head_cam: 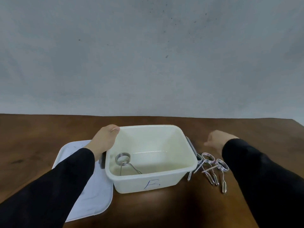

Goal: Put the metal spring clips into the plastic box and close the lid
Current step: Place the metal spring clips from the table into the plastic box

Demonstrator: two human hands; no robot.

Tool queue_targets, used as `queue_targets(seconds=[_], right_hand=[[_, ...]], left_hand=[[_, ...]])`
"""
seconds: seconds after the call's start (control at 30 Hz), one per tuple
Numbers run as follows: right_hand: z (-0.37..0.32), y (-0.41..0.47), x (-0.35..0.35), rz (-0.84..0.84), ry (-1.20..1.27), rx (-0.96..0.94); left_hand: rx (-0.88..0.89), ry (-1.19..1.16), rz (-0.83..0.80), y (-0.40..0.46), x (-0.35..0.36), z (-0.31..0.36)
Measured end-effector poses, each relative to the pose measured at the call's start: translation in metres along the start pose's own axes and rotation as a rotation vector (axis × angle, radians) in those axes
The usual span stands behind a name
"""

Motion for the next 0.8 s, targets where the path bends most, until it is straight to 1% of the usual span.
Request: queue_targets(seconds=[0.07,0.17,0.3,0.37,0.53,0.63,0.7,0.8], right_hand=[[0.03,-0.002,0.02,-0.084,-0.09,0.089],[0.049,-0.008,0.038,-0.183,-0.076,0.17],[0.047,-0.006,0.048,-0.205,-0.083,0.182],[0.048,-0.005,0.053,-0.191,-0.066,0.209],[0.051,-0.006,0.07,-0.14,0.131,0.271],[0.052,-0.004,0.075,-0.099,0.148,0.288],[0.053,-0.003,0.072,-0.043,0.151,0.287],[0.056,0.002,0.05,0.103,0.19,0.238]], left_hand=[[0.002,0.005,0.0,0.0,0.0,-0.001],[0.006,-0.004,-0.001,0.001,0.001,-0.003],[-0.008,-0.017,-0.007,0.001,0.001,-0.005],[-0.01,-0.021,-0.011,0.0,0.001,-0.003],[-0.023,-0.018,-0.014,-0.002,0.001,-0.001],[-0.026,-0.029,-0.013,-0.002,0.0,-0.002],[-0.028,-0.04,-0.017,-0.002,0.0,-0.002],[-0.025,-0.047,-0.018,-0.003,0.001,-0.002]])
Point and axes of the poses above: each hand's wrist, its own y-axis towards the middle knuckle, its own x-axis out of the palm, z = x × y, the point moved 4 cm from there along y, towards the middle knuckle, and after that the axes turned 1 degree about z, right-handed, at the moved point
